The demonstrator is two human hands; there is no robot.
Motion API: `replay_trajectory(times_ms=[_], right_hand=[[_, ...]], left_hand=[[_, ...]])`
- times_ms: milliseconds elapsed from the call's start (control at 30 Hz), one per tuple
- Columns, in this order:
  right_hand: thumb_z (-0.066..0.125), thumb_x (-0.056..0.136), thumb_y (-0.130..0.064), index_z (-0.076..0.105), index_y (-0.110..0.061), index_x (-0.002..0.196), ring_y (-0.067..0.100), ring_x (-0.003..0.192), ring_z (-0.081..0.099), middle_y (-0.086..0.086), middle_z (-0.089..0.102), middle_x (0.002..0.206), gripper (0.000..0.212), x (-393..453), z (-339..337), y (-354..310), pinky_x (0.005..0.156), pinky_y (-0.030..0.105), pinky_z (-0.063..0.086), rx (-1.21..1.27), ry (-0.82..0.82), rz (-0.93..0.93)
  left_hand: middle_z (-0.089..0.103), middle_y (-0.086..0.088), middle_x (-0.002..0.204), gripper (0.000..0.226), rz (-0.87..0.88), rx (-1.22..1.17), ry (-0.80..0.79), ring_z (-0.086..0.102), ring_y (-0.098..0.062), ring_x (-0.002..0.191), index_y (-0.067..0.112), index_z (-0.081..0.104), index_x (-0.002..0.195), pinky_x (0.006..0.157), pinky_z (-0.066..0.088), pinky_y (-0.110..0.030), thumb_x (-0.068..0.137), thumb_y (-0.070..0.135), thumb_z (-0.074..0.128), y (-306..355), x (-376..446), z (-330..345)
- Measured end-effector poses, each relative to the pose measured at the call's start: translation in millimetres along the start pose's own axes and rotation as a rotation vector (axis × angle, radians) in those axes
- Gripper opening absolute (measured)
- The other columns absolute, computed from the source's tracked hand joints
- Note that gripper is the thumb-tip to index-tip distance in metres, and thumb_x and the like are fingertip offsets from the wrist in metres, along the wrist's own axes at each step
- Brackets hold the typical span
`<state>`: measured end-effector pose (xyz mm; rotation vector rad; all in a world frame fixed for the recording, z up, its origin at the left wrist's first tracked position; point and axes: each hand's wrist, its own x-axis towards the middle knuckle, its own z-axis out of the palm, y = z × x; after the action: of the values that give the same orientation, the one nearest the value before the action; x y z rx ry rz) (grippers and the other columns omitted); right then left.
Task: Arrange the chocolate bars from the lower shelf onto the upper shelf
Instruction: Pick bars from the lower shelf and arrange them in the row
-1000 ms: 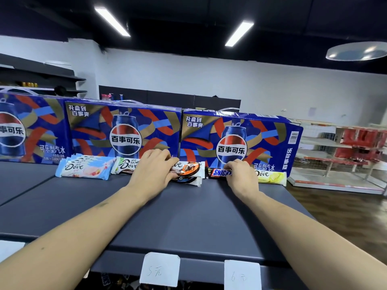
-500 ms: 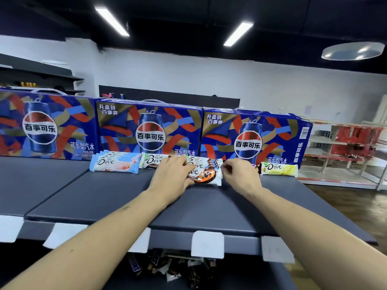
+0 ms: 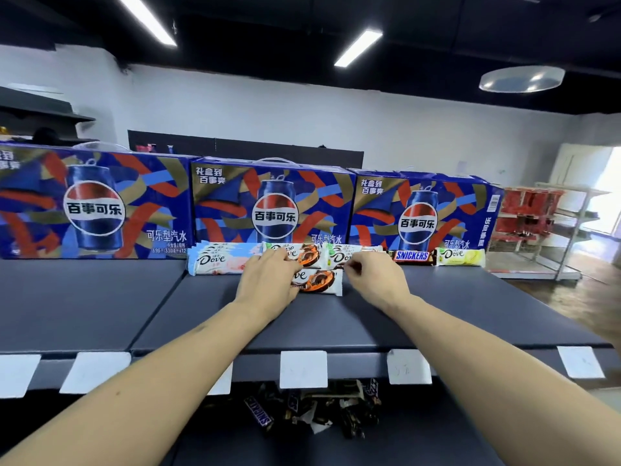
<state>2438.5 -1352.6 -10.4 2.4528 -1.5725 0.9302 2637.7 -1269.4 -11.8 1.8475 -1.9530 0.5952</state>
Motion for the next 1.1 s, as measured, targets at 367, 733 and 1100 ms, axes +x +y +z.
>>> replay_trajectory(times_ms=[367, 733, 1100], right_hand=[[0.051, 0.089, -0.023, 0.067, -0.021, 0.081, 0.016, 0.077, 0.06, -0.007, 0.069, 0.08, 0.018, 36, 8, 14, 0.063, 0.032, 0.05, 0.008, 0.05, -0.023], [0.051, 0.091, -0.023, 0.068, -0.022, 0.086, 0.014, 0.081, 0.059, -0.008, 0.066, 0.086, 0.017, 58, 17, 19, 0.064, 0.032, 0.049, 0.021, 0.069, -0.07], [0.053, 0.091, -0.03, 0.069, -0.026, 0.09, 0.014, 0.086, 0.061, -0.01, 0.069, 0.092, 0.017, 33, 8, 16, 0.07, 0.032, 0.052, 0.032, 0.037, -0.027]], left_hand=[[0.06, -0.002, 0.105, 0.019, -0.079, 0.209, -0.05, 0.056, -0.022, 0.102, 0.023, 0.066, 0.105, 0.093, 0.039, -0.034, 0.087, 0.022, 0.058, -7, 53, 30], [0.058, -0.005, 0.11, 0.026, -0.14, 0.253, -0.114, 0.056, -0.025, 0.103, 0.018, 0.063, 0.113, 0.086, 0.041, -0.034, 0.088, 0.014, 0.056, -11, 77, 42], [0.054, -0.005, 0.12, 0.036, -0.147, 0.185, -0.068, 0.049, -0.025, 0.114, 0.021, 0.056, 0.123, 0.097, 0.038, -0.037, 0.088, 0.02, 0.054, -4, 60, 39]])
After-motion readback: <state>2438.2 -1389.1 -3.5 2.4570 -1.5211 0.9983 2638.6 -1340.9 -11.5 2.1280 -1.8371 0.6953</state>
